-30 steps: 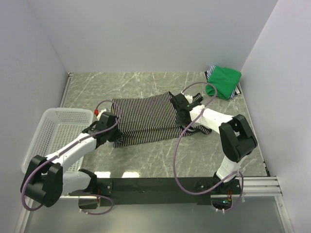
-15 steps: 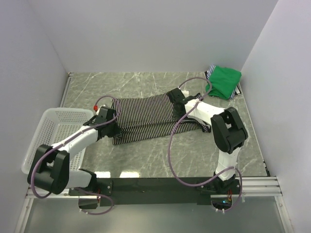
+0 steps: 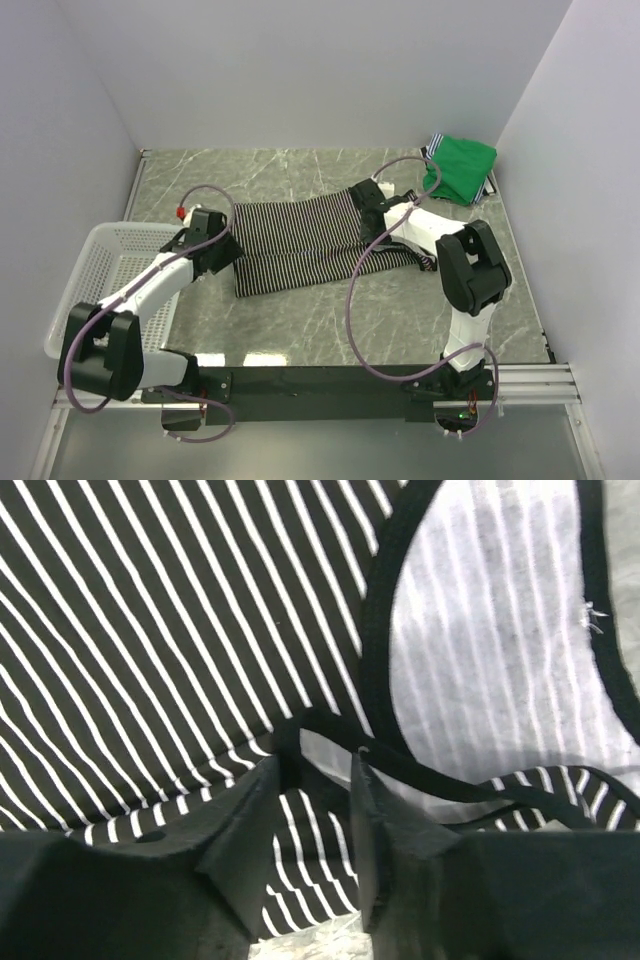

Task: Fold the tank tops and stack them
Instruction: Fold the tank top

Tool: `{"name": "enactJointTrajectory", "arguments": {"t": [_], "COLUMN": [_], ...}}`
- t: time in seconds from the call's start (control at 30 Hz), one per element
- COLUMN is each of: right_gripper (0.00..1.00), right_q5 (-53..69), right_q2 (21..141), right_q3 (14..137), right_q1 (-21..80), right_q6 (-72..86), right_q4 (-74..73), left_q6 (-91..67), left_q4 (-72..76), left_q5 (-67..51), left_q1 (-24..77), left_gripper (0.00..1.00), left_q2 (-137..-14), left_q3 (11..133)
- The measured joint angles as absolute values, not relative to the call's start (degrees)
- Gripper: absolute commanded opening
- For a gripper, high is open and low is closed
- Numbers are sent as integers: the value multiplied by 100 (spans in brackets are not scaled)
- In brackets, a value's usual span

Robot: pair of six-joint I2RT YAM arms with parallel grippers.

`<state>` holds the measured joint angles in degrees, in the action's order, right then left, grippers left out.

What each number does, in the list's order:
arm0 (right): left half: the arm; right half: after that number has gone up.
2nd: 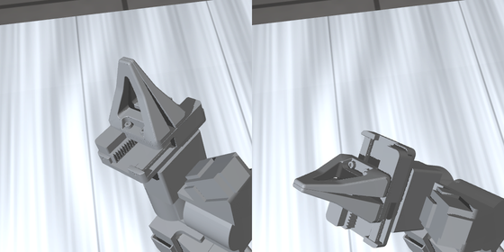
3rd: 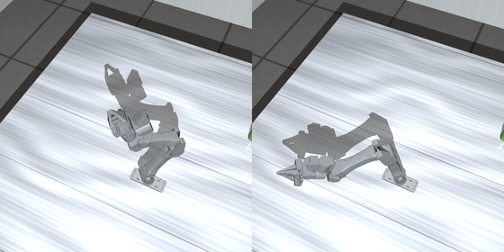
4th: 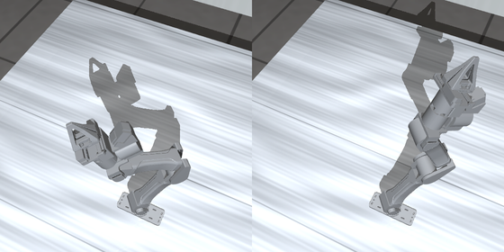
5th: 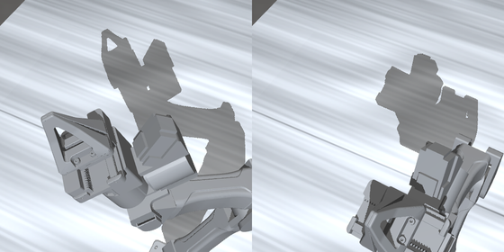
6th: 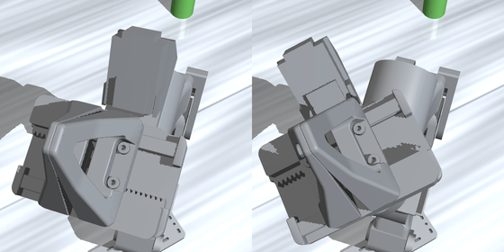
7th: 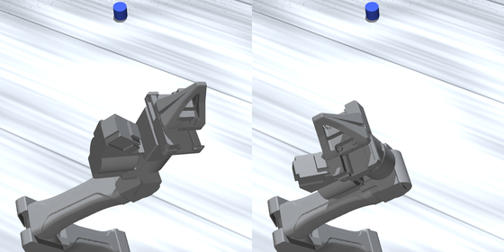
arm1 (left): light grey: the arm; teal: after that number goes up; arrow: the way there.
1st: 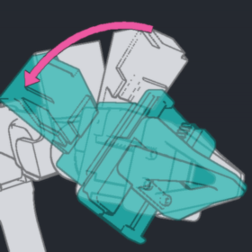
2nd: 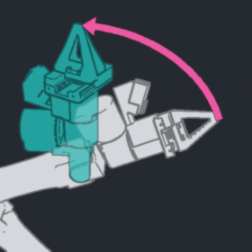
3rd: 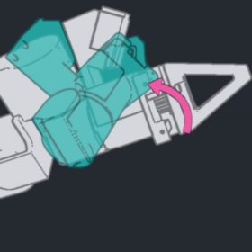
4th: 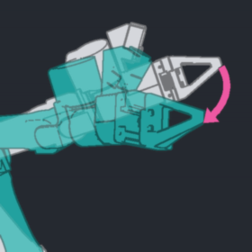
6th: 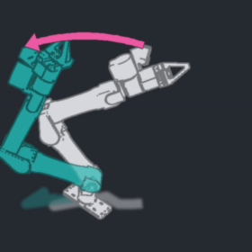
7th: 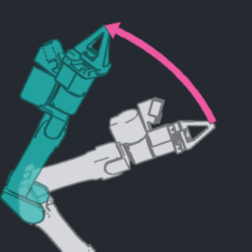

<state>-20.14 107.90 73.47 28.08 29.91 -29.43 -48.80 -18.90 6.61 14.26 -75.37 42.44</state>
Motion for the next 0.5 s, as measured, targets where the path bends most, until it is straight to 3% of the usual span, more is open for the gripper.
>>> {"name": "enactJointTrajectory", "arguments": {"t": [0.2,0.4,0.5], "right_gripper": [46,46,45], "right_q5": [-2097,-2141,-2180], "right_q2": [10455,9489,8860], "right_q3": [7341,6613,5863], "right_q1": [2757,2749,2648], "right_q6": [2930,3068,3229], "right_q4": [-2884,-2604,-2475], "left_q6": [-4875,-4950,-5002], "left_q4": [-2128,-1970,-1833], "left_q5": [751,624,628], "left_q1": [1374,1798,2399], "left_gripper": [44,13,3], "left_q2": [-6978,-6685,-6895], "left_q3": [4331,4296,4283]}}
